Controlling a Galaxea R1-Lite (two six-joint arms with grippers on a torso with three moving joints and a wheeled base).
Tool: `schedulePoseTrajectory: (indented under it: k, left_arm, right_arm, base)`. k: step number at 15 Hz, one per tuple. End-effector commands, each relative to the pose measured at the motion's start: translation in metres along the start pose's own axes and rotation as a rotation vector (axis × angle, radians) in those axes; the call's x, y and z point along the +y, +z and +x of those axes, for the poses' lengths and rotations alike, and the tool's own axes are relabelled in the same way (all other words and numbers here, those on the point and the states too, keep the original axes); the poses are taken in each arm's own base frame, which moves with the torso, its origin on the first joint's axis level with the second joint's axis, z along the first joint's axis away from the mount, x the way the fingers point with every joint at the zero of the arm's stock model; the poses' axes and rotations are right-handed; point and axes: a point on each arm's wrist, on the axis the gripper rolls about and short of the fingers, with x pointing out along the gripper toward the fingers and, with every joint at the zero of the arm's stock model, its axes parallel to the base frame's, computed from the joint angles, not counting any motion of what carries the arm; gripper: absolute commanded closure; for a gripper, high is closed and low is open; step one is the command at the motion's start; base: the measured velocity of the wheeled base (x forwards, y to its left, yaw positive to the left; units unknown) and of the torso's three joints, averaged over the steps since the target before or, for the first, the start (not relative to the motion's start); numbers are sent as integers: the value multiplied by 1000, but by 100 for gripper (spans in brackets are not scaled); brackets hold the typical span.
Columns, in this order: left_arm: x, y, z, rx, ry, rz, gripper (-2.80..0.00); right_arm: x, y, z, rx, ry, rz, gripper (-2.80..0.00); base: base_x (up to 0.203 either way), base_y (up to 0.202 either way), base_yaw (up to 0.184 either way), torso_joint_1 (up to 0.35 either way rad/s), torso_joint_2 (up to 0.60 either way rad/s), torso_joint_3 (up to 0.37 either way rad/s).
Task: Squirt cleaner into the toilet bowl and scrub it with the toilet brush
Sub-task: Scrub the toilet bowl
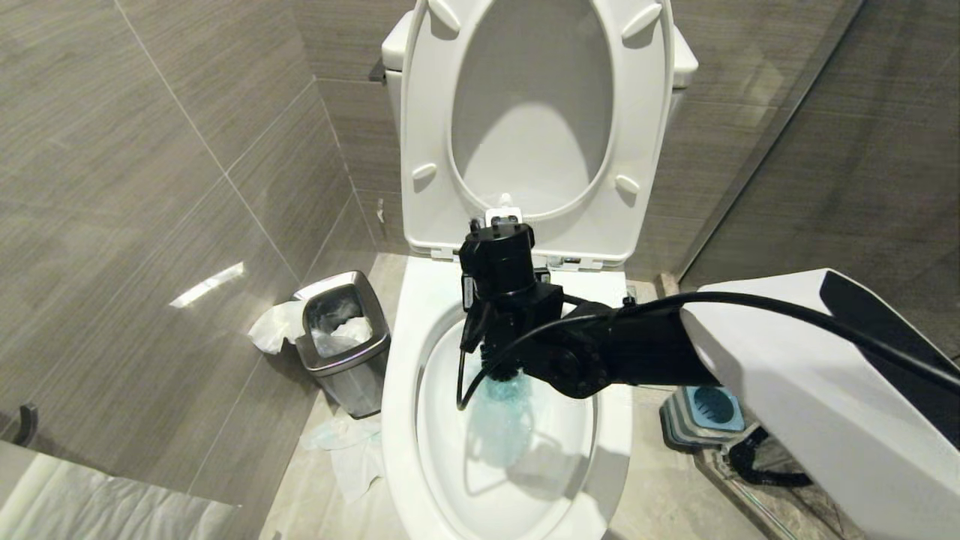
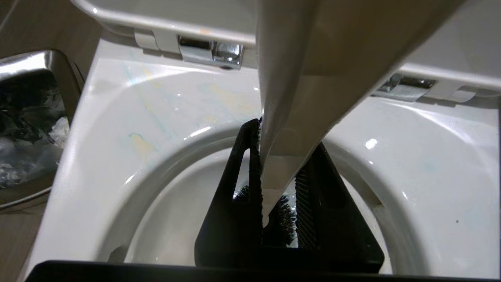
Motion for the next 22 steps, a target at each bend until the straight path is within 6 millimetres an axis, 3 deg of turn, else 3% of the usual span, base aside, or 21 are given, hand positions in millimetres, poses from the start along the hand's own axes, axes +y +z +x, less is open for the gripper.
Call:
schedulePoseTrajectory:
  k: [1,6,9,15,22]
  left_arm:
    - [0,0,0,3,0,0,0]
    - [0,0,0,3,0,0,0]
    - [0,0,0,3,0,0,0]
    - [0,0,0,2,0,0,0]
    - [0,0,0,1,0,0,0]
  right_arm:
    - [6,-25,10,32,-15,-31,0]
    - [8,-31,13,39,-20,-37,0]
    - [5,-7,5,0,-14,-3,0]
    - [-24,74,-39,-88,3,70,0]
    - [-35,78,-67,-68,25,56,0]
  base:
    - [0,0,0,0,0,0]
    - [0,0,0,0,0,0]
    - [0,0,0,0,0,0]
    - [0,0,0,0,0,0]
    - [0,0,0,0,0,0]
